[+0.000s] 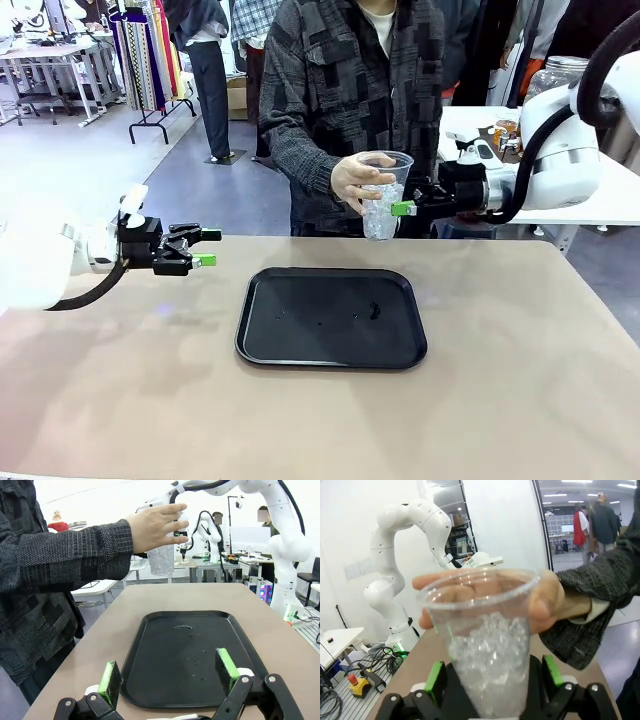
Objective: Pour the drink into the iced cup.
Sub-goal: Open the gripper to release the iced cup you were holding.
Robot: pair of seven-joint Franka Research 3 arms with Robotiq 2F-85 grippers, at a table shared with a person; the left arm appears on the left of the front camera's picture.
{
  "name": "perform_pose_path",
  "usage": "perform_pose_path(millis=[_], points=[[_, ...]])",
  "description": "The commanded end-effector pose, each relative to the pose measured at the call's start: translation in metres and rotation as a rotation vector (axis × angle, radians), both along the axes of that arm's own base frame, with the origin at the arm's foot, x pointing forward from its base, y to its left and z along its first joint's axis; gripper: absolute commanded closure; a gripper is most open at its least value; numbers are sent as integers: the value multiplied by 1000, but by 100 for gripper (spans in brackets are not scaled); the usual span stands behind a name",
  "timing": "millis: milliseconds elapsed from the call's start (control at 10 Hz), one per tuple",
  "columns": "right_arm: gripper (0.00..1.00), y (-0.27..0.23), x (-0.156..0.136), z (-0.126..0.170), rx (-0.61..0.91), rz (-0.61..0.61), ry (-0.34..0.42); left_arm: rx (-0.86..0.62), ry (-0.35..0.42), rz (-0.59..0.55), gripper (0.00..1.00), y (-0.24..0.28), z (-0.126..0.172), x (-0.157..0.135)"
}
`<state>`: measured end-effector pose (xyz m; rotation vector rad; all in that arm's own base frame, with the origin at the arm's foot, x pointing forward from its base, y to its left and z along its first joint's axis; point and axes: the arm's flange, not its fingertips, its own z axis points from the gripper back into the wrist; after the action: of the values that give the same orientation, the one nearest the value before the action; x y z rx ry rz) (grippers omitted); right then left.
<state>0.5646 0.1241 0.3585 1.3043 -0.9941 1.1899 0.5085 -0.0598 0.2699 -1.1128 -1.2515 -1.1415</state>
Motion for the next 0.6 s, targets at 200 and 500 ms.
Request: perform_pose_path(millis=[200,500], points=[[0,-43,-15,-24,2,-46,-27,-4,-2,-1,0,0,1,0],[0,-76,-36,-47,-10,-22,-92,-4,-2,-1,0,0,1,0]])
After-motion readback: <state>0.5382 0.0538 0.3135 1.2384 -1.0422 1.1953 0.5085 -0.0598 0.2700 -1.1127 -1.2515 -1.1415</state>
